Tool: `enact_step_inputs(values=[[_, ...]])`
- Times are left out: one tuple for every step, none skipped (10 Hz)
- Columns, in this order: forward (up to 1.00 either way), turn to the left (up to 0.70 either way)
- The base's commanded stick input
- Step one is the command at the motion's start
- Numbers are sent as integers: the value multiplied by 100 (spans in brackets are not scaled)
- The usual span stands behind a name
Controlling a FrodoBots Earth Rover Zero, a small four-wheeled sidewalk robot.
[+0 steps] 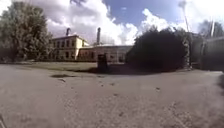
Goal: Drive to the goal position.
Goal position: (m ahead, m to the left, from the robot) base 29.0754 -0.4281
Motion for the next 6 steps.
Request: enact_step_inputs(values=[[70, 0], [70, -22], [70, -35], [70, -35], [70, -35], [70, -35]])
